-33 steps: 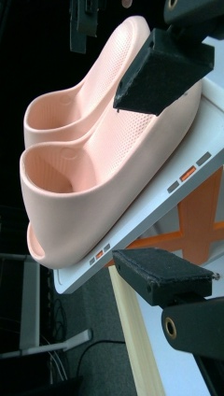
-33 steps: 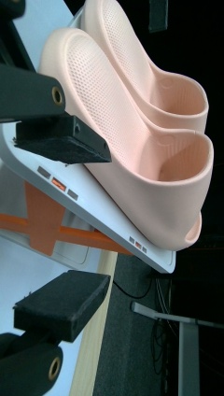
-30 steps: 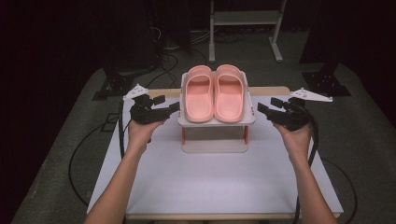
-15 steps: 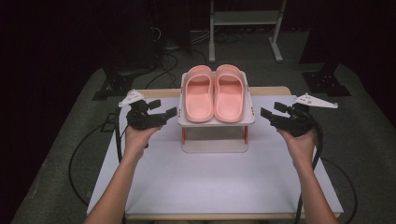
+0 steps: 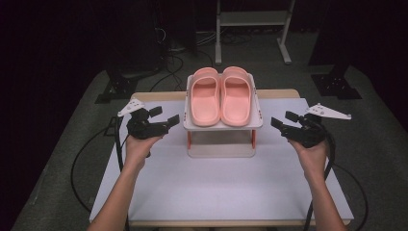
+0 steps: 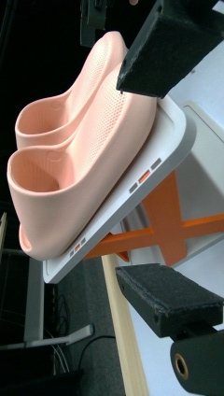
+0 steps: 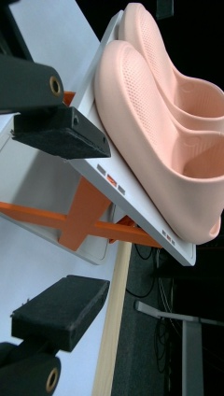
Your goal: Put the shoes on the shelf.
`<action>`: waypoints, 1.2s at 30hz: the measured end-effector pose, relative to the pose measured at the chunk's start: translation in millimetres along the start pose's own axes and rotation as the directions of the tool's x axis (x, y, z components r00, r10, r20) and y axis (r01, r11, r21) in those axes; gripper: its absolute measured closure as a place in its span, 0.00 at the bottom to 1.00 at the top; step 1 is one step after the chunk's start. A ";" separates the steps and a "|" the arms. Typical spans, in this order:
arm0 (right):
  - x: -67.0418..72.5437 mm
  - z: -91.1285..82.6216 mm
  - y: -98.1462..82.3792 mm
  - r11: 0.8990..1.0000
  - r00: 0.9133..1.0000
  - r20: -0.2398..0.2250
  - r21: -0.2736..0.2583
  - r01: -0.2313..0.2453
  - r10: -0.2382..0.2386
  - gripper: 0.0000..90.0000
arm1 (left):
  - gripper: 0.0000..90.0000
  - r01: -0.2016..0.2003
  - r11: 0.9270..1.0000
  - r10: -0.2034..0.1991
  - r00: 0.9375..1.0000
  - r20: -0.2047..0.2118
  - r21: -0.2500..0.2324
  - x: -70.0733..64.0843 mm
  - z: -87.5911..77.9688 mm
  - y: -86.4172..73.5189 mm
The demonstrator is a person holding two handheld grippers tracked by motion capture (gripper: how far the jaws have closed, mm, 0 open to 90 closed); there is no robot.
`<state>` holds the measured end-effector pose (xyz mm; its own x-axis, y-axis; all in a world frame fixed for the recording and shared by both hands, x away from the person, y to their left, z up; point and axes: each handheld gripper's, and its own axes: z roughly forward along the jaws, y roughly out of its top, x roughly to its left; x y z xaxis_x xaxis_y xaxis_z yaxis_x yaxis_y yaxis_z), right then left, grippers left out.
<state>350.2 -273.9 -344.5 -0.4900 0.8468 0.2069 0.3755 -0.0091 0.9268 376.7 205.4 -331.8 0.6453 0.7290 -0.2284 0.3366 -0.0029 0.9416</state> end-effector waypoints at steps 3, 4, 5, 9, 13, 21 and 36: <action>-1.2 -2.6 -3.0 1.000 1.000 0.003 0.001 -0.002 0.002 0.33 | 0.11 -0.002 1.000 0.002 1.000 -0.006 0.001 0.3 -1.9 -2.1; -1.6 -3.4 -4.0 1.000 1.000 0.005 0.001 -0.006 0.006 0.32 | 0.11 0.001 1.000 -0.001 1.000 -0.005 -0.001 0.7 -2.5 -3.1; -2.1 -4.2 -5.1 1.000 1.000 0.006 0.001 -0.006 0.006 0.32 | 0.11 -0.003 1.000 0.003 1.000 -0.007 0.001 1.3 -3.2 -4.0; -4.2 -7.1 -10.5 1.000 1.000 0.008 0.002 -0.014 0.014 0.32 | 0.10 0.002 1.000 -0.002 1.000 -0.011 0.001 2.4 -5.4 -8.0; -6.7 -10.0 -15.5 1.000 1.000 0.016 0.006 -0.018 0.018 0.32 | 0.09 0.008 1.000 -0.008 1.000 -0.015 -0.001 3.1 -8.1 -12.1; -12.0 -17.7 -25.1 0.999 0.999 0.028 0.005 -0.032 0.031 0.31 | 0.08 0.010 1.000 -0.010 1.000 -0.022 -0.001 4.9 -15.0 -18.7; -18.0 -27.3 -46.0 0.999 0.998 0.041 0.015 -0.052 0.051 0.30 | 0.07 -0.009 1.000 0.008 1.000 -0.030 -0.004 2.0 -19.8 -24.5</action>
<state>320.3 -303.2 -382.3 -0.4373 0.8664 0.2411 0.4124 -0.0451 0.9099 356.1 220.5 -350.4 0.6272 0.7492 -0.2130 0.3282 -0.0062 0.9446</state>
